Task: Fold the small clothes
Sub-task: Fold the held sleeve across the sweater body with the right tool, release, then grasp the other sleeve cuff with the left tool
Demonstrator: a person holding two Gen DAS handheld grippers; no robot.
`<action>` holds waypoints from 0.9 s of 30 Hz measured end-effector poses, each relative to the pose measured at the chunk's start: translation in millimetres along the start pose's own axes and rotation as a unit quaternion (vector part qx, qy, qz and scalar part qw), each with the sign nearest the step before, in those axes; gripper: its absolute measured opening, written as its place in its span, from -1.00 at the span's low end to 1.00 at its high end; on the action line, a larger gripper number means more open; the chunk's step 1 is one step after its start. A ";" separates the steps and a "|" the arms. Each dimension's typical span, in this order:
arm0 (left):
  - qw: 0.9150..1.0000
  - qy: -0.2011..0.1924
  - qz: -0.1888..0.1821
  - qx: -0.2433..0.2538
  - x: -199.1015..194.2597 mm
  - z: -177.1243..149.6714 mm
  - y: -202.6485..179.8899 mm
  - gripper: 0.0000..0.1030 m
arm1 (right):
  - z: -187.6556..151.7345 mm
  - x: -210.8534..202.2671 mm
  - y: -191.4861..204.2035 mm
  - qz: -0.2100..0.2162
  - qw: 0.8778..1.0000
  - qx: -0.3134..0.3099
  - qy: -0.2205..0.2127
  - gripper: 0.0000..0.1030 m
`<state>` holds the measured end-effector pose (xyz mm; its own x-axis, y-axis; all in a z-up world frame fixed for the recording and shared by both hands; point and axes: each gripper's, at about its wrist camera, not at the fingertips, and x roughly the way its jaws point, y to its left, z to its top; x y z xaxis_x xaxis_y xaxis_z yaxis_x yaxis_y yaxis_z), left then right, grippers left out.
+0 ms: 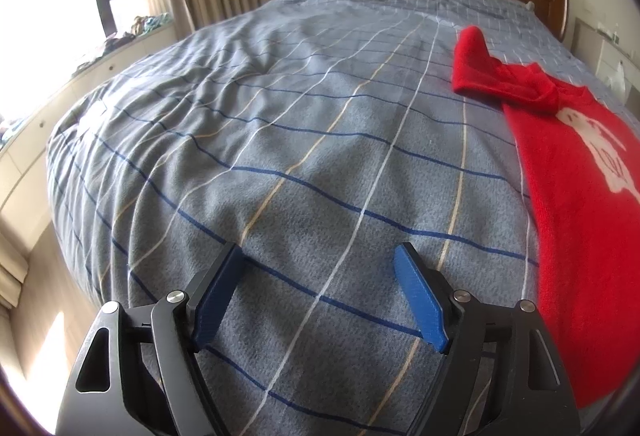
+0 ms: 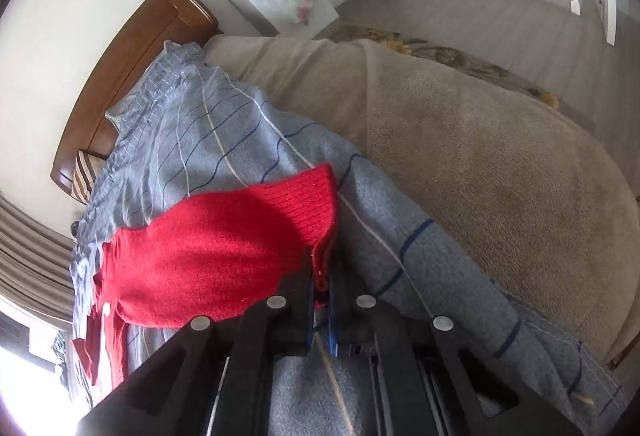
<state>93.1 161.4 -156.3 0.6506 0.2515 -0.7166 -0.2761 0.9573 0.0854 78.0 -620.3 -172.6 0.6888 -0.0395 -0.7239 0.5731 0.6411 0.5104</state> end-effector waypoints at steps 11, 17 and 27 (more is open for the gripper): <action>0.989 -0.048 -0.102 0.093 -49.2 82.4 -50.2 0.69 | -59.9 -86.4 48.0 -0.062 0.976 -0.182 -0.105 0.00; 0.963 0.032 -0.234 0.128 -6.9 191.5 -143.8 0.72 | -115.0 -85.4 70.8 0.003 0.969 -0.220 -0.114 0.01; 0.947 0.164 -0.192 0.199 103.7 214.9 -275.8 0.46 | -136.0 -67.2 85.1 0.019 0.970 -0.225 -0.090 0.11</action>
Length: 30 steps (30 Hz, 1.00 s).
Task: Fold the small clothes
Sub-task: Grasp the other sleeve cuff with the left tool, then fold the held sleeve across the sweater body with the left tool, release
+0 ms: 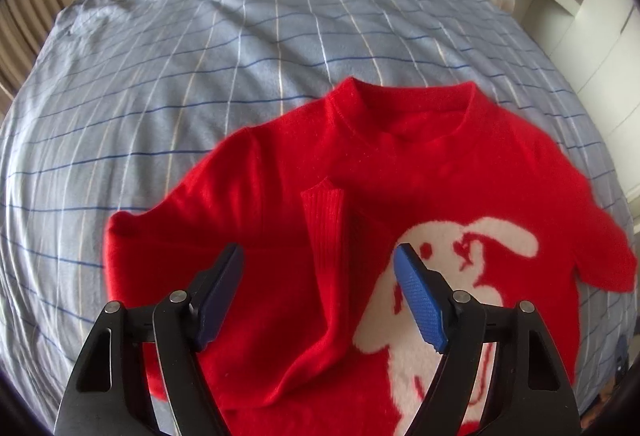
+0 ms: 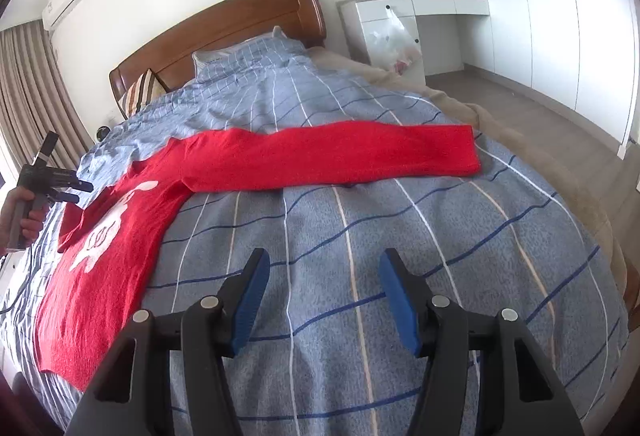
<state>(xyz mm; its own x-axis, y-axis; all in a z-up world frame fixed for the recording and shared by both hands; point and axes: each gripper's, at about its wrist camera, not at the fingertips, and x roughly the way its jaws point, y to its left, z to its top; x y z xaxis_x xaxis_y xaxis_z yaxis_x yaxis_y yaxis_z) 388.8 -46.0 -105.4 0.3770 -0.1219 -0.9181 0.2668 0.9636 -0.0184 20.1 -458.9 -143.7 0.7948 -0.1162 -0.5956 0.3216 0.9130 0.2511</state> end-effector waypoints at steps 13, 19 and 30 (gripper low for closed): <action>0.961 -0.143 -0.027 -0.233 -107.0 -66.7 163.6 -0.90 | -0.6 9.5 2.1 0.009 1.000 -0.002 0.007 0.11; 0.894 -0.165 0.103 -0.405 -130.1 -167.2 304.0 -0.90 | -2.6 10.1 8.1 0.011 1.000 -0.014 0.008 0.11; 0.872 -0.128 0.196 -0.429 -76.4 -234.2 307.8 -0.91 | -7.9 16.8 18.0 -0.002 0.999 -0.032 0.020 0.11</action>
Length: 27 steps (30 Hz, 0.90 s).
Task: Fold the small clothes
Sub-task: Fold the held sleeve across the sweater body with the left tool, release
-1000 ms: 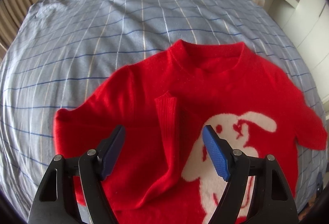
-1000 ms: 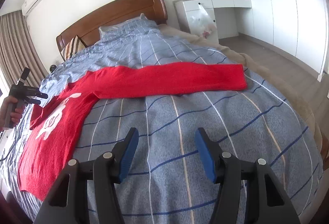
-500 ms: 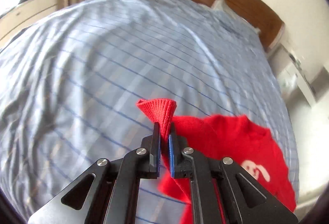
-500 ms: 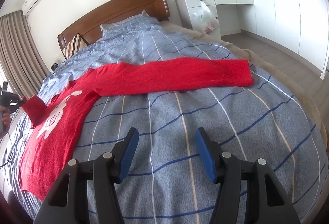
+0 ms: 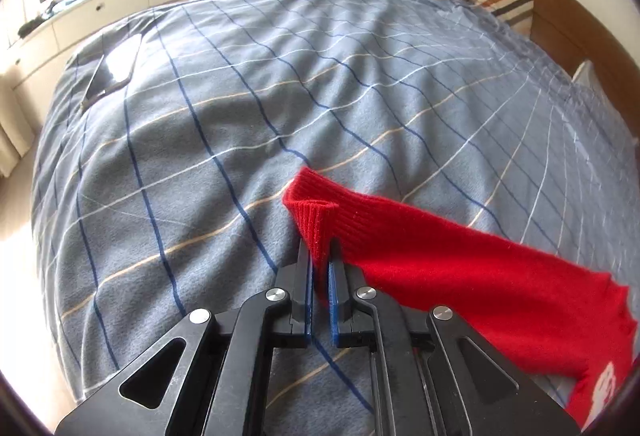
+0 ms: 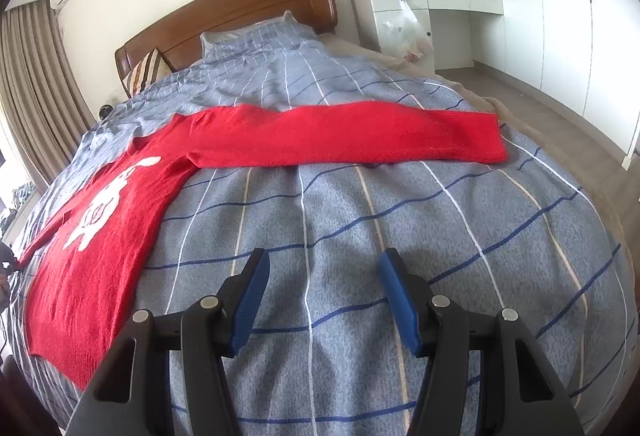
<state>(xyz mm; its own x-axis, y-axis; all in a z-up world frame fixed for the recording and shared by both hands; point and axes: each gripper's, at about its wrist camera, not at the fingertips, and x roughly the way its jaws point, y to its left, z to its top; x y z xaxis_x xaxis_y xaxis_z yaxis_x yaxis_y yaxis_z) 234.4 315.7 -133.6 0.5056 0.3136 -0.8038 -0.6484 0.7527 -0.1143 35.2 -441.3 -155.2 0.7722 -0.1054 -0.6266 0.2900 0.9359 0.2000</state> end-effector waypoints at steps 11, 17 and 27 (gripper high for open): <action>1.000 0.003 -0.020 -0.003 27.7 -9.3 12.9 -0.90 | -0.9 2.4 0.1 -0.014 1.000 -0.002 0.003 0.11; 1.000 -0.003 -0.021 0.001 27.1 -12.0 13.1 -0.84 | -1.5 4.0 2.1 -0.017 1.000 -0.005 0.004 0.13; 0.994 -0.035 -0.098 -0.012 -50.5 -29.8 26.0 0.75 | -0.8 -4.5 4.1 -0.014 1.000 -0.003 -0.014 0.29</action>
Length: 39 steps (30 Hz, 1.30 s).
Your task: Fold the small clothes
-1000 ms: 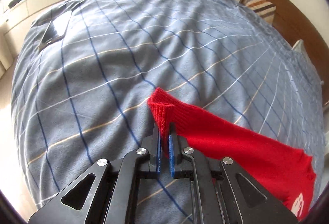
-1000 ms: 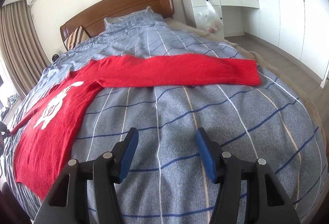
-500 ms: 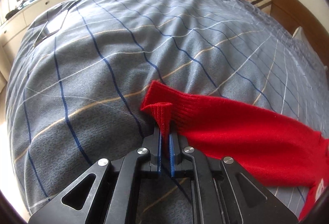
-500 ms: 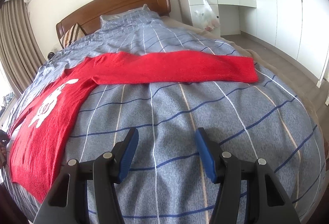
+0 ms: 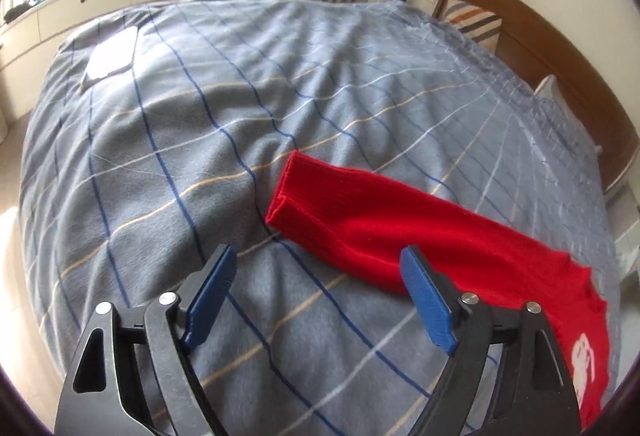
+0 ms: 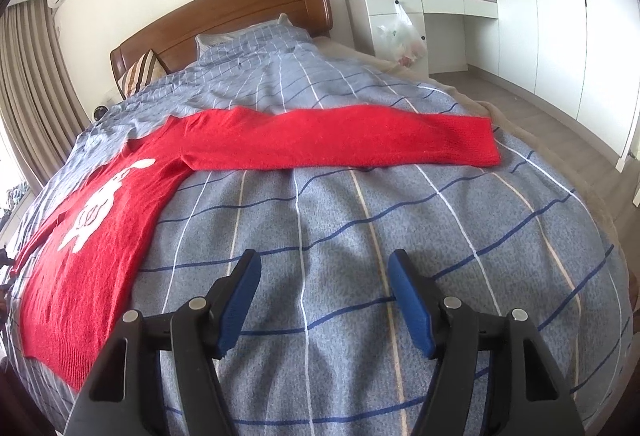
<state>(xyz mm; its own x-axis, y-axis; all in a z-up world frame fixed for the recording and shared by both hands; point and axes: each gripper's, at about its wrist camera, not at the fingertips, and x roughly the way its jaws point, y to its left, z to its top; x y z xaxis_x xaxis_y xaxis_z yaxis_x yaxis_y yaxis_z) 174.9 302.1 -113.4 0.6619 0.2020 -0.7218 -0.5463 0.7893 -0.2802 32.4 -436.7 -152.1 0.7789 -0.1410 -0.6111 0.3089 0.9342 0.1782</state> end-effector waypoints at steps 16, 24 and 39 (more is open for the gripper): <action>0.964 0.062 -0.063 0.252 35.8 -96.7 -131.6 0.97 | 0.0 25.2 4.7 -0.005 1.000 -0.013 0.017 0.46; 0.964 0.037 -0.070 0.254 29.1 -100.9 -124.3 0.99 | -8.9 35.2 19.1 -0.027 0.997 -0.060 0.029 0.72; 0.964 0.037 -0.069 0.255 30.8 -101.0 -125.7 0.99 | -9.7 36.2 22.2 -0.022 0.997 -0.069 0.034 0.86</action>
<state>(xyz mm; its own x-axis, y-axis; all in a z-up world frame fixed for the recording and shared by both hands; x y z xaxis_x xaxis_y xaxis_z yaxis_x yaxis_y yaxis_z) 212.2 150.6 -164.3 0.6616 0.0483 -0.7483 -0.1207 0.9918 -0.0427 62.2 -417.9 -177.8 0.7265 -0.1648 -0.6671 0.2607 0.9643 0.0458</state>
